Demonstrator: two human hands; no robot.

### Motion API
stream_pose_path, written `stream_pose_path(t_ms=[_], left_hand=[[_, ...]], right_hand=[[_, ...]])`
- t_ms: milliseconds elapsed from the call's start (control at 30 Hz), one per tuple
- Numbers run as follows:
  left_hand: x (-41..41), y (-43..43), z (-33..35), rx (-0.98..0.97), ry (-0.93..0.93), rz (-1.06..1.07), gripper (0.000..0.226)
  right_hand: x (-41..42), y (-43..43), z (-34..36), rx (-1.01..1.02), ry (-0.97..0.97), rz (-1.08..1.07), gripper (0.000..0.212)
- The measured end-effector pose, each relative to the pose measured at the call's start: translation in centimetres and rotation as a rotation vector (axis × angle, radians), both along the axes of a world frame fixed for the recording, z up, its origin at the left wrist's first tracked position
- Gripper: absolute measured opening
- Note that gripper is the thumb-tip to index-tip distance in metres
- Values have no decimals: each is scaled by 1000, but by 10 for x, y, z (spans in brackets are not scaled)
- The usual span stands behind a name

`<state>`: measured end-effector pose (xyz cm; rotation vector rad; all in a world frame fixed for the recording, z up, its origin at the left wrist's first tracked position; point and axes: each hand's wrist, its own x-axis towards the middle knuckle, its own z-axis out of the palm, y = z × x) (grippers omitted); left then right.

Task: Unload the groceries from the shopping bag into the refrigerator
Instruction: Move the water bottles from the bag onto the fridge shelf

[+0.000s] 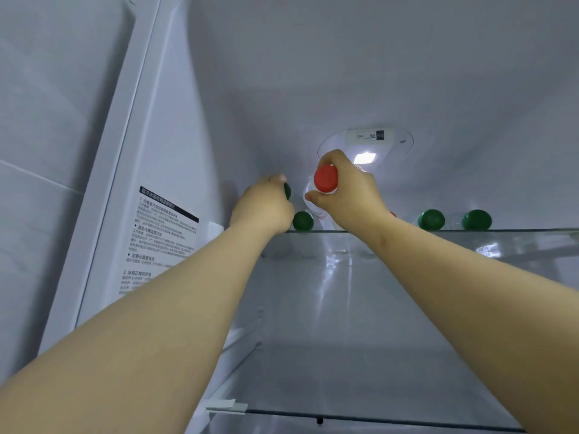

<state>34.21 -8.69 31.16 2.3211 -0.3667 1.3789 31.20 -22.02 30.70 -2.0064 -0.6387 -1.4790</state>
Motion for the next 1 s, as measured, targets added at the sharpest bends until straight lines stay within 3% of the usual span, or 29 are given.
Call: stream_pose_path(t_ms=[100, 267, 467, 567, 700, 1000], left_hand=[[-1, 4, -1, -5, 19, -40, 23], [-5, 4, -3, 27, 52, -32, 57], [-9, 3, -5, 14, 50, -33, 52], [-9, 3, -4, 20, 50, -45, 53], [-8, 3, -4, 41, 53, -60, 58], [-9, 3, -5, 39, 60, -60, 44]], right_hand=[[3, 4, 7, -52, 55, -131, 33], [15, 5, 20, -74, 46, -347, 38], [25, 5, 26, -101, 149, -393, 41], [28, 5, 29, -94, 255, -374, 35], [28, 5, 30, 63, 354, -182, 15], [26, 3, 28, 75, 390, -102, 34]])
